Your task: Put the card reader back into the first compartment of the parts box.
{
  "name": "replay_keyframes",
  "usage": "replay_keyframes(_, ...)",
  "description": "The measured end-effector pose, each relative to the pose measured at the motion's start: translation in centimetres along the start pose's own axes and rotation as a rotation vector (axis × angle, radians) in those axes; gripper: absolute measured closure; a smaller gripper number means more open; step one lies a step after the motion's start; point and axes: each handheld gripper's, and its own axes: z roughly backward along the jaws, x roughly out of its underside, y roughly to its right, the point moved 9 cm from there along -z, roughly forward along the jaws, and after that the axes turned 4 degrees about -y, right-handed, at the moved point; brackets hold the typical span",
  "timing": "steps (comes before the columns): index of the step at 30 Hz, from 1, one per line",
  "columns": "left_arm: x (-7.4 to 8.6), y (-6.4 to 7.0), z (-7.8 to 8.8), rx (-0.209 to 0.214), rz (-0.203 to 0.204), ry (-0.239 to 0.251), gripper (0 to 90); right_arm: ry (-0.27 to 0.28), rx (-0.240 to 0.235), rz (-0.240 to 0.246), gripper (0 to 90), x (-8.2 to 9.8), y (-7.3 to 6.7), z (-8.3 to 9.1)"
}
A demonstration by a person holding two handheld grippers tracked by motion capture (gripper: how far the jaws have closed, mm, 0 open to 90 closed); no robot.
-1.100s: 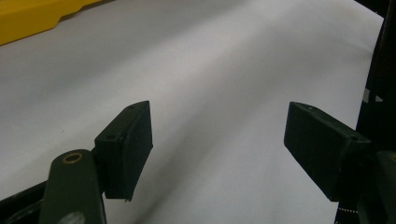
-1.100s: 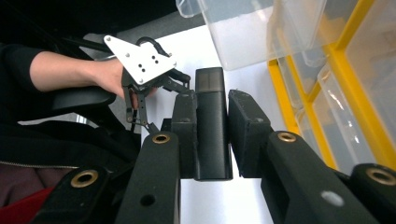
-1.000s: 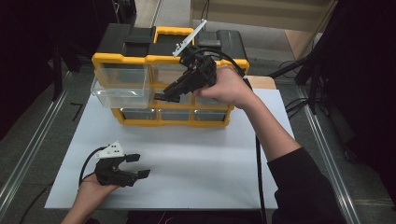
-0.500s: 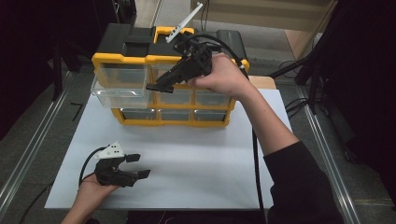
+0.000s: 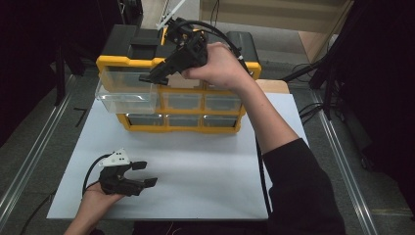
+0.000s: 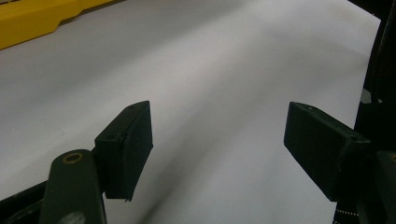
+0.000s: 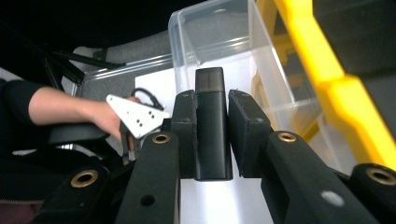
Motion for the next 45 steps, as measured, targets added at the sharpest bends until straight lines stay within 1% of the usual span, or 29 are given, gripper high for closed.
replay_keyframes(3, 0.0, -0.1, 0.0, 0.002, 0.0, 0.0, 25.1, 0.003, -0.001, -0.003, 71.0, -1.1, 0.3, -0.8)
replay_keyframes(5, 0.1, -0.1, 0.0, 0.006, 0.007, -0.006, 25.1, 0.005, -0.003, -0.003, 71.0, -1.3, 0.3, -1.1)
replay_keyframes(8, 0.1, -0.1, 0.0, 0.006, 0.0, -0.007, 25.0, 0.001, 0.011, -0.01, 71.0, -2.1, 0.6, -1.9)
replay_keyframes(10, 0.1, 0.0, 0.0, 0.011, 0.001, -0.005, 25.0, -0.004, 0.022, -0.005, 71.0, -2.9, 0.4, -2.8)
replay_keyframes(11, 0.1, -0.1, 0.0, 0.011, 0.004, -0.002, 25.0, -0.004, 0.022, -0.005, 71.0, -2.9, 0.4, -2.8)
replay_keyframes(14, 0.1, -0.1, 0.0, 0.01, 0.002, -0.006, 25.0, -0.01, 0.035, -0.005, 70.9, -3.5, 0.4, -3.7)
replay_keyframes(18, 0.2, 0.0, 0.1, 0.011, -0.001, -0.008, 25.0, -0.022, 0.033, 0.004, 70.9, -3.8, 0.4, -4.8)
replay_keyframes(20, 0.2, -0.2, 0.1, 0.008, 0.006, -0.008, 25.0, -0.025, 0.029, 0.001, 70.9, -3.8, 0.5, -5.1)
replay_keyframes(22, 0.2, -0.2, 0.2, 0.005, 0.006, -0.006, 25.0, -0.03, 0.025, -0.003, 70.8, -3.7, 0.4, -5.4)
replay_keyframes(24, 0.2, -0.1, 0.2, 0.005, 0.002, -0.003, 25.0, -0.039, 0.029, 0.003, 70.6, -3.6, 0.4, -5.8)
replay_keyframes(27, 0.1, -0.1, 0.2, 0.007, 0.002, -0.002, 25.1, -0.044, 0.026, -0.004, 69.9, -3.6, 0.3, -6.0)
replay_keyframes(28, 0.1, -0.1, 0.2, 0.007, 0.003, -0.001, 25.0, -0.045, 0.029, -0.01, 68.3, -3.6, 0.3, -6.1)
replay_keyframes(29, 0.2, -0.1, 0.2, 0.007, 0.003, -0.002, 25.0, -0.04, 0.036, -0.011, 63.8, -3.6, 0.3, -6.2)
replay_keyframes(30, 0.2, -0.1, 0.2, 0.007, 0.001, -0.001, 25.0, -0.037, 0.028, -0.014, 59.4, -3.6, 0.3, -6.1)
replay_keyframes(31, 0.2, -0.1, 0.3, 0.008, 0.001, -0.001, 25.0, -0.037, 0.025, -0.024, 56.8, -3.6, 0.3, -6.0)
replay_keyframes(32, 0.2, -0.1, 0.3, 0.007, 0.001, -0.001, 25.0, -0.03, 0.032, -0.025, 54.6, -3.6, 0.4, -5.8)
replay_keyframes(34, 0.2, -0.1, 0.2, 0.009, 0.001, -0.002, 25.0, -0.009, 0.031, -0.032, 51.4, -3.5, 0.3, -5.2)
replay_keyframes(35, 0.1, -0.1, 0.2, 0.007, 0.003, -0.001, 25.0, -0.007, 0.038, -0.039, 48.9, -3.4, 0.2, -4.8)
replay_keyframes(36, 0.1, -0.1, 0.2, 0.008, 0.003, 0.0, 25.0, 0.001, 0.049, -0.034, 46.3, -3.2, 0.3, -4.5)
replay_keyframes(38, 0.2, 0.0, 0.2, 0.011, 0.001, -0.009, 25.1, 0.011, 0.064, -0.039, 44.7, -2.8, 0.4, -3.9)
replay_keyframes(39, 0.2, 0.0, 0.2, 0.011, 0.001, -0.009, 25.1, 0.03, 0.08, -0.039, 43.0, -2.7, 0.6, -3.5)
replay_keyframes(40, 0.2, 0.0, 0.2, 0.01, 0.002, -0.006, 25.1, 0.05, 0.078, -0.042, 41.1, -2.5, 0.6, -3.2)
replay_keyframes(42, 0.2, -0.1, 0.2, 0.009, 0.005, -0.002, 25.1, 0.065, 0.076, -0.053, 38.7, -2.0, 0.6, -2.5)
replay_keyframes(45, 0.2, -0.2, 0.2, 0.008, 0.011, -0.006, 25.1, 0.086, 0.094, -0.043, 33.8, -1.3, 0.6, -1.5)
